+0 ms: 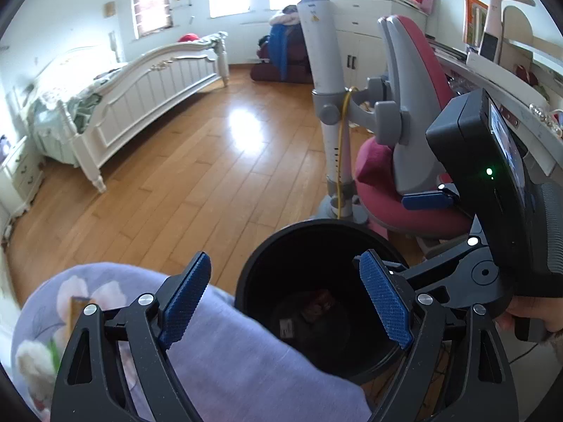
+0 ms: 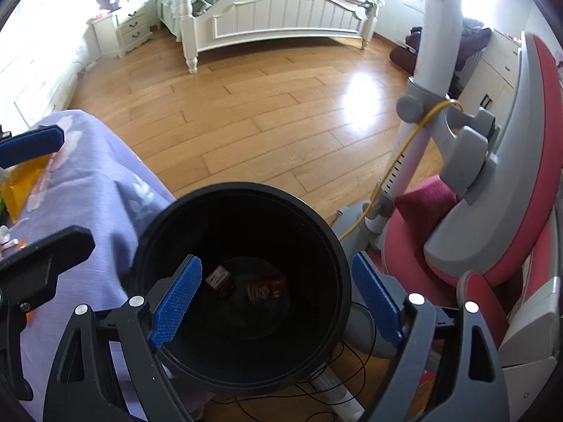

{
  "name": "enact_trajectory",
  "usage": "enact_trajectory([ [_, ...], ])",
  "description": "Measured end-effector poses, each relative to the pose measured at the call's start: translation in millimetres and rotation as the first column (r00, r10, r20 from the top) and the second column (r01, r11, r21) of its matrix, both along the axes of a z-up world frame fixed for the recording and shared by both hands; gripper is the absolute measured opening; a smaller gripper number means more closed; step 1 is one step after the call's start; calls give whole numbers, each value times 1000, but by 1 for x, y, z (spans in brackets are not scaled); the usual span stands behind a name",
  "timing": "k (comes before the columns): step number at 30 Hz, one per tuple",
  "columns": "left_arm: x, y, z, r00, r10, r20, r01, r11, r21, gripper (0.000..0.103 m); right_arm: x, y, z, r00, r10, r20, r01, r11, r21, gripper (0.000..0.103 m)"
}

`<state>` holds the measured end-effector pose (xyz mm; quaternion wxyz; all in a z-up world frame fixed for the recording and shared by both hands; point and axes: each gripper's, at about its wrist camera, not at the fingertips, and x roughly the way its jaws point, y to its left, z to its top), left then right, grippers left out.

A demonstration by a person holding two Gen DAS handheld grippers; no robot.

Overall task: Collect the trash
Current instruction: 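Grasp the white plastic bag with the left gripper while the right grasps the yellow wrapper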

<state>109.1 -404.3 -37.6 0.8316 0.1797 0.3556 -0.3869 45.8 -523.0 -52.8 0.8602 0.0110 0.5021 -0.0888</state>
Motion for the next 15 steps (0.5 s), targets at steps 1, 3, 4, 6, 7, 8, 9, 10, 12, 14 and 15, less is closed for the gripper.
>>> enact_trajectory([
  [1,-2,8,3,1000,15,3,-15,1000,-3,85,1,5,3,1000,13,6,-13,1000,1,86],
  [3,-7,28,10,999,44,10,-44,999,-13,85,2,17,8,999,37,15,-37,999,3,86],
  [4,-11,38,15,998,61,25,-61,998,-16,85,3,27,12,998,59,20,-59,998,3,86],
  [6,-18,62,24,994,98,51,-98,995,-14,85,6,43,15,996,91,24,-91,996,2,86],
  [7,-21,77,28,991,120,61,-120,993,-12,85,8,54,17,993,119,25,-119,993,4,86],
  [8,-23,90,33,988,139,69,-139,990,-13,85,9,66,19,989,146,26,-147,989,8,86],
  [9,-26,107,37,984,162,76,-161,987,-16,85,10,76,20,985,169,28,-170,985,11,86],
  [10,-29,123,41,979,184,83,-183,983,-16,85,12,90,22,979,202,30,-202,979,11,86],
  [12,-33,159,48,967,238,93,-238,971,-13,85,15,112,24,967,254,30,-255,967,9,86],
  [14,-35,193,54,951,293,101,-295,956,0,85,20,138,26,952,305,28,-306,952,9,85],
  [15,-35,207,55,943,317,107,-319,948,5,85,23,149,27,945,326,28,-327,945,12,85],
])
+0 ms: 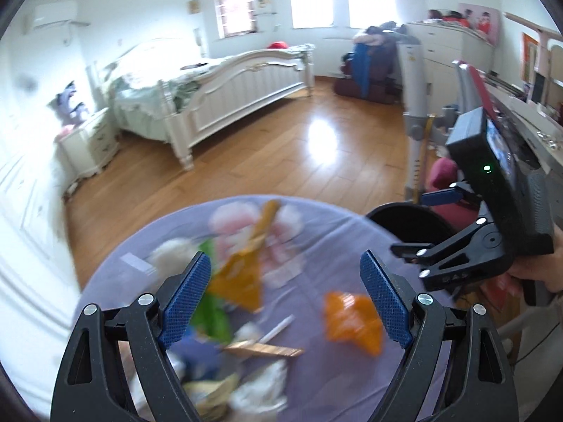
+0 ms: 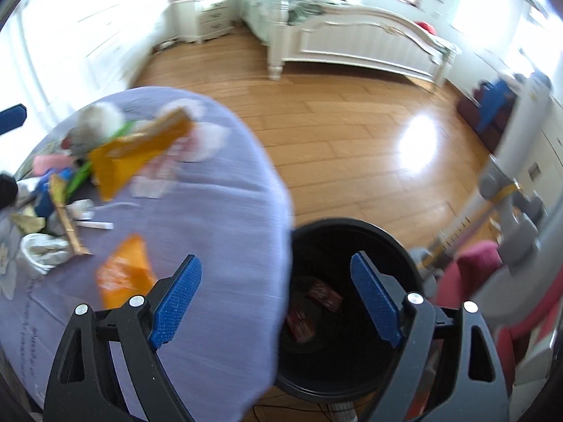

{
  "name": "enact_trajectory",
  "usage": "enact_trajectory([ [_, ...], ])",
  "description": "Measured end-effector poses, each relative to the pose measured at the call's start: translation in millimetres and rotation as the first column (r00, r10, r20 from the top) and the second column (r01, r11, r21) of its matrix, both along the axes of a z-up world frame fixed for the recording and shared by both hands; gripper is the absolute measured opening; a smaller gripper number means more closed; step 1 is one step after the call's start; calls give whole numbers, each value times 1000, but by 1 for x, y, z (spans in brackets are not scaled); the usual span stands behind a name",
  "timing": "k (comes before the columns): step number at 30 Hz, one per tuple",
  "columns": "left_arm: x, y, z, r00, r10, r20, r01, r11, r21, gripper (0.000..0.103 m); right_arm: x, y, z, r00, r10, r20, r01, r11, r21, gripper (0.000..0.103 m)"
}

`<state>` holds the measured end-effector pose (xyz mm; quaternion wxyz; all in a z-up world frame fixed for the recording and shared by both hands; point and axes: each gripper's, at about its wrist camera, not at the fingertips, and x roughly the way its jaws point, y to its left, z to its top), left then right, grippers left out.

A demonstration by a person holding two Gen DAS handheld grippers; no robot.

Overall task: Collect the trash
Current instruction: 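Grasp the white plastic bag with the left gripper while the right grasps the yellow wrapper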

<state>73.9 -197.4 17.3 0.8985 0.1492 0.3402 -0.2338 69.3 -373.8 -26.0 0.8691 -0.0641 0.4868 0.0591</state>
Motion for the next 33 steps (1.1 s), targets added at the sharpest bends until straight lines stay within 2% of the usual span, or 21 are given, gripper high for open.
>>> enact_trajectory([
  [4,-3,57,2,996,91,-1,-91,996,14,85,9,31,1,998,60,-1,-60,998,-6,83],
  [7,-5,92,1,992,127,-4,-127,992,20,85,14,51,2,995,100,-1,-100,995,-5,83],
  [13,-8,123,-7,990,136,-26,-136,990,26,85,29,87,9,974,225,15,-223,972,-69,83],
  [17,-14,139,-16,993,103,-55,-102,995,17,85,41,115,12,923,384,-6,-382,915,-129,83],
  [20,-17,145,-25,996,49,-76,-46,998,44,85,54,132,11,878,477,-40,-476,861,-180,83],
  [25,-21,146,-35,994,-39,-98,47,995,87,85,79,141,8,830,547,-108,-558,808,-191,83],
  [26,-20,148,-37,993,-49,-105,58,994,90,84,83,142,7,822,557,-121,-570,800,-186,78],
  [27,-17,148,-38,992,-54,-114,64,994,89,79,86,142,5,815,564,-135,-580,796,-175,72],
  [30,-4,151,-46,987,-61,-152,76,992,96,67,98,144,0,797,577,-178,-601,789,-132,62],
  [33,8,154,-54,982,-58,-181,77,992,102,64,104,150,-7,776,597,-203,-625,771,-123,62],
])
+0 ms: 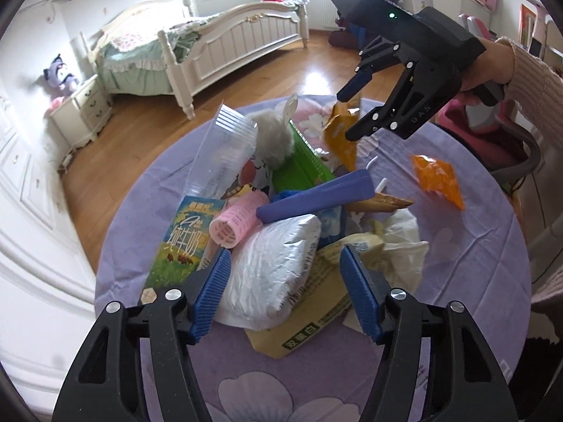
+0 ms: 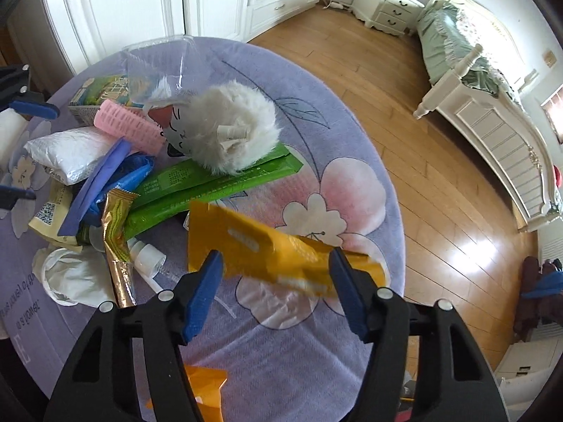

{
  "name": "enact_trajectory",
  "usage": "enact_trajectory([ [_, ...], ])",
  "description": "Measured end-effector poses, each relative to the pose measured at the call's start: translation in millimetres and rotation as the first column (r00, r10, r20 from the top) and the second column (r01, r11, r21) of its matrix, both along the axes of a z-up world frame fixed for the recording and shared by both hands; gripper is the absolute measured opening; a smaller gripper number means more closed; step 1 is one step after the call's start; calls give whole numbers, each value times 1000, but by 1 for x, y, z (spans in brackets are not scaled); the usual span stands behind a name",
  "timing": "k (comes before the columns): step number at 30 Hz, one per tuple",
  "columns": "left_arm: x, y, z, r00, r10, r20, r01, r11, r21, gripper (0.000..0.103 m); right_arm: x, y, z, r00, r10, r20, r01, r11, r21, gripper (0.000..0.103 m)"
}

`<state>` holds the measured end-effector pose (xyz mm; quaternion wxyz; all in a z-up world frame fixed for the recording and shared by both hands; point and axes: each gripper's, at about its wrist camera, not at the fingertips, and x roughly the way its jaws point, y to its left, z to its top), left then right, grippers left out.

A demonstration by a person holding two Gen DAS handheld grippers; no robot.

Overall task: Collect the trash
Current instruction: 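Grasp the white plastic bag with the left gripper while the right grasps the yellow wrapper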

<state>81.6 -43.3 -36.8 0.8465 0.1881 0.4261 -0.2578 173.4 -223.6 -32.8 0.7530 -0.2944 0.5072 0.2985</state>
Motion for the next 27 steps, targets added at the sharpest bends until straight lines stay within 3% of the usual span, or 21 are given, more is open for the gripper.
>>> enact_trajectory([
  [2,6,0,-5,1000,-10,-19,10,1000,7,64,4,4,-5,1000,10,-19,-10,1000,-3,62],
  [4,11,-2,-12,999,-28,-44,28,1000,14,52,10,8,-11,999,15,-48,-15,1000,-1,56],
  [5,13,-2,-14,998,-28,-52,29,999,15,45,13,9,-13,997,12,-76,-12,1000,8,47],
  [9,23,0,-20,997,-19,-77,19,1000,2,32,21,7,-15,993,0,-115,6,999,54,36],
  [15,25,2,-21,997,2,-71,-4,1000,-23,25,17,0,-11,989,-13,-144,29,994,108,26],
  [27,14,4,-3,999,33,-29,-34,998,-61,22,-18,-9,7,998,-24,-54,31,991,127,22],
])
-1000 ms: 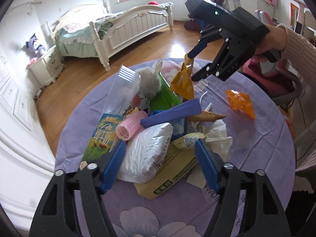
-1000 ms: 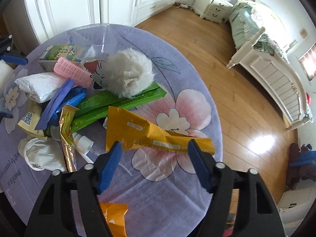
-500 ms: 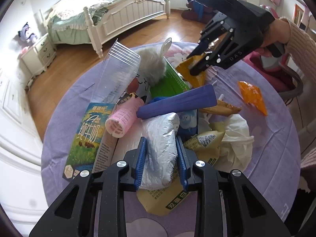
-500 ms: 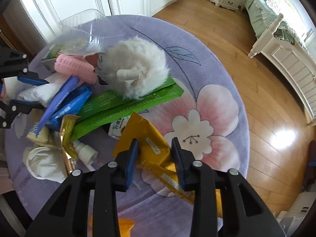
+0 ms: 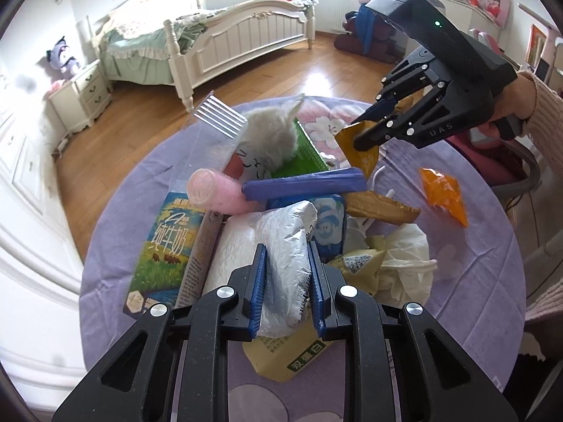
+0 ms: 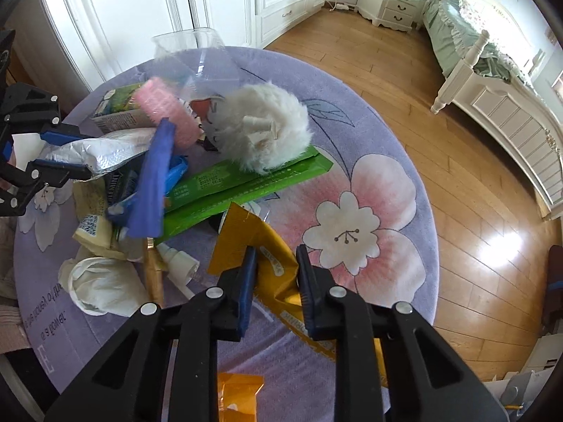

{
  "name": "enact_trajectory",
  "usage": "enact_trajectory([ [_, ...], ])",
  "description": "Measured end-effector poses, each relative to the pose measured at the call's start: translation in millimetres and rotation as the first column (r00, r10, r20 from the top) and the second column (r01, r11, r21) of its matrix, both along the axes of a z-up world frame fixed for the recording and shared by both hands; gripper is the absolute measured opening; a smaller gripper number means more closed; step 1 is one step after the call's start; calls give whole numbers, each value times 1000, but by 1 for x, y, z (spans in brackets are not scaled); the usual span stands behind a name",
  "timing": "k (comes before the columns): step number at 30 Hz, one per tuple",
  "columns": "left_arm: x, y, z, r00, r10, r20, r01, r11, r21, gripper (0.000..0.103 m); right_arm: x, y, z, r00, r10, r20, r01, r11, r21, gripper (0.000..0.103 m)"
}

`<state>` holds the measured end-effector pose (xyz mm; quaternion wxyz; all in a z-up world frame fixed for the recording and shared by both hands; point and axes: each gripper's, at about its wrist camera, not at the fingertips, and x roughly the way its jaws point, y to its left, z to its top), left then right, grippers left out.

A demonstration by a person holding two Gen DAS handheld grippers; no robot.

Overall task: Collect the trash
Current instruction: 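Grasp the white plastic bag with the left gripper while the right grasps the yellow wrapper, then carry the white bag and yellow wrapper to the bin and release both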

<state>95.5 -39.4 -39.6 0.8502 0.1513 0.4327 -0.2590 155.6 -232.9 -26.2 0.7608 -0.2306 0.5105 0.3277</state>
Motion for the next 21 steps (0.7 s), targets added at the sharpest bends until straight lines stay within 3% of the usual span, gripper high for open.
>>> enact_trajectory([
  [21,-48,-37,51,993,-75,90,77,997,-20,22,-56,-39,45,993,-87,82,86,996,13,21],
])
